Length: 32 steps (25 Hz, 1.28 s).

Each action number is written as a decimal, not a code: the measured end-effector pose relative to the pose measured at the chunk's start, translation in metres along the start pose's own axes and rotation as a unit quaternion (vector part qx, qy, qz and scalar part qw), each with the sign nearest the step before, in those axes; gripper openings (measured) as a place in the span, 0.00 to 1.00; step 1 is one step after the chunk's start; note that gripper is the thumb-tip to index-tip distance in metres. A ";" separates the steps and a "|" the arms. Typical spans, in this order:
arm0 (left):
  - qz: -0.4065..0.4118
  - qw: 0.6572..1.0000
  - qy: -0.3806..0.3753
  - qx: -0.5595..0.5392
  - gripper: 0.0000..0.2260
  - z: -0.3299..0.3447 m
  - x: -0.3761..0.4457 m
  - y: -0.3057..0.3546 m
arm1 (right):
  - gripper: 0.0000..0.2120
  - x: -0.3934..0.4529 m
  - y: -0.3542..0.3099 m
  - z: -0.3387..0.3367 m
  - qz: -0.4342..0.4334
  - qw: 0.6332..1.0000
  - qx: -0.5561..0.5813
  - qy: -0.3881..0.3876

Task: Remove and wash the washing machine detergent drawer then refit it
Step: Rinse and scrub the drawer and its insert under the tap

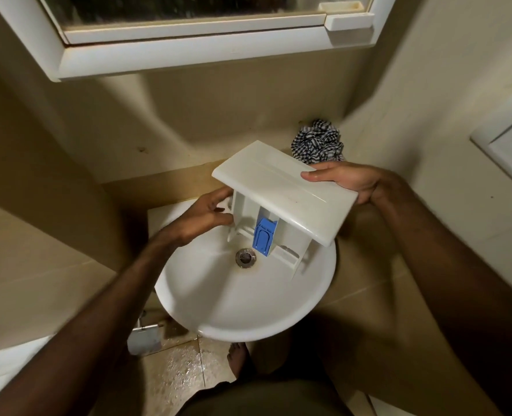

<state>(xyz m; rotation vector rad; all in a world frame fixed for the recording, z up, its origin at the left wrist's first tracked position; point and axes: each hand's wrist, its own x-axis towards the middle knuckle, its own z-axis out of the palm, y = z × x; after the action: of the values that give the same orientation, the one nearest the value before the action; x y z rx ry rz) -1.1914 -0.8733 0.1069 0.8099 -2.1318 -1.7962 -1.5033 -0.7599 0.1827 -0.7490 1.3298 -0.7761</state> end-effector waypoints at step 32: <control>-0.065 0.915 0.291 -0.273 0.34 0.043 -0.046 -0.030 | 0.17 0.005 0.102 0.124 -0.227 0.838 -0.369 0.333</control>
<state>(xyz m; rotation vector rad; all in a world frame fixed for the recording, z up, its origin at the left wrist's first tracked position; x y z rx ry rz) -1.1681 -0.8154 0.0769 1.1536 -1.1531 -1.7756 -1.3729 -0.7047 0.1065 -1.5410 2.1806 -0.9445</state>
